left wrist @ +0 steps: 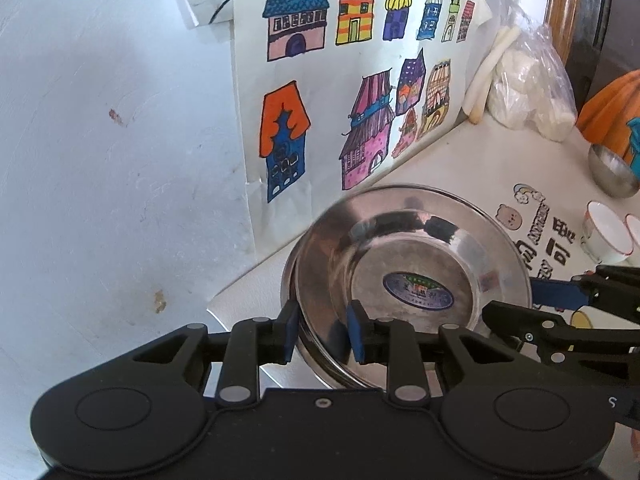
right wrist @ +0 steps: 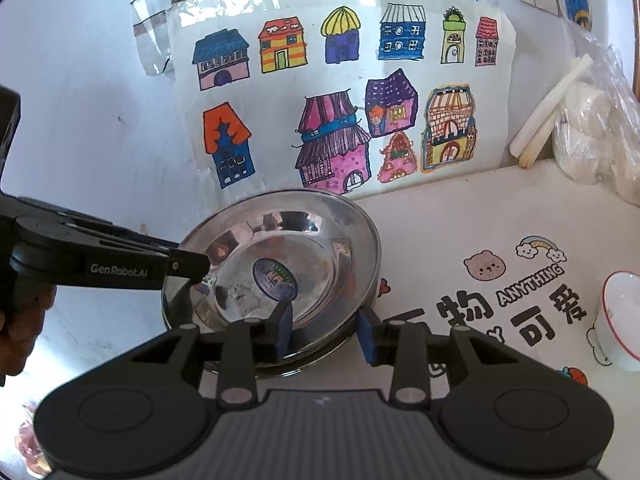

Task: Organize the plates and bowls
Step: 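Lower the small plate onto the stacked plates and open both grippers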

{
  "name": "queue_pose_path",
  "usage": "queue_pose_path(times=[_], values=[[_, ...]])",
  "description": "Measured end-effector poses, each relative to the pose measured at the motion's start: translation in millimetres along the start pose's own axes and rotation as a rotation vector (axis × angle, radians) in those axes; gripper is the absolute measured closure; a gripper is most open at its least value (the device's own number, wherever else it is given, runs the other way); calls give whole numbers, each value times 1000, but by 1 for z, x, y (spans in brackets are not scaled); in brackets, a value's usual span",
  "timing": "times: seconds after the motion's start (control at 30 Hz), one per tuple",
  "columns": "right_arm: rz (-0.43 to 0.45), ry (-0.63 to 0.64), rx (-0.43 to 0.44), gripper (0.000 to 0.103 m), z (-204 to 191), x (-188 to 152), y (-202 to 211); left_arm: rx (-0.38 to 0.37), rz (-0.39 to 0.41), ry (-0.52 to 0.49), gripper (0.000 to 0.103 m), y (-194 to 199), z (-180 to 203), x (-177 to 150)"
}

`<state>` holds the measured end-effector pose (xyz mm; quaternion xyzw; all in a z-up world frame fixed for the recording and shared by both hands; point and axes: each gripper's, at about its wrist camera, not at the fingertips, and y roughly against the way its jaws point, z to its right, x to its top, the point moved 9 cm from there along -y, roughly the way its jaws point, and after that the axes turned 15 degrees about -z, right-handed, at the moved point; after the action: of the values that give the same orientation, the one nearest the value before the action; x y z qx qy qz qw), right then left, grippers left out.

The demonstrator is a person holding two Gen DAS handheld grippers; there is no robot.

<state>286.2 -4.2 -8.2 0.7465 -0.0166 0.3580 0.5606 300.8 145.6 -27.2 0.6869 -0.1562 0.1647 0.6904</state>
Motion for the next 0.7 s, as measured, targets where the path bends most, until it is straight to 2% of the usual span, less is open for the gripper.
queue_pose_path(times=[0.33,0.4,0.43,0.53,0.67,0.7], values=[[8,52,-70,60,-7,-5,-5,-28,2,13,77,-2,4,0],[9,47,-74,54,-7,-7,-6,-32,13,22,75,1,1,0],[11,41,-72,46,-6,-8,-6,-35,20,26,73,4,0,0],[28,19,-66,35,0,-10,-1,-43,39,41,61,9,0,2],[66,-13,-50,16,10,-9,10,-42,78,59,25,18,6,5],[82,-21,-47,14,14,-10,15,-41,91,64,17,20,8,6]])
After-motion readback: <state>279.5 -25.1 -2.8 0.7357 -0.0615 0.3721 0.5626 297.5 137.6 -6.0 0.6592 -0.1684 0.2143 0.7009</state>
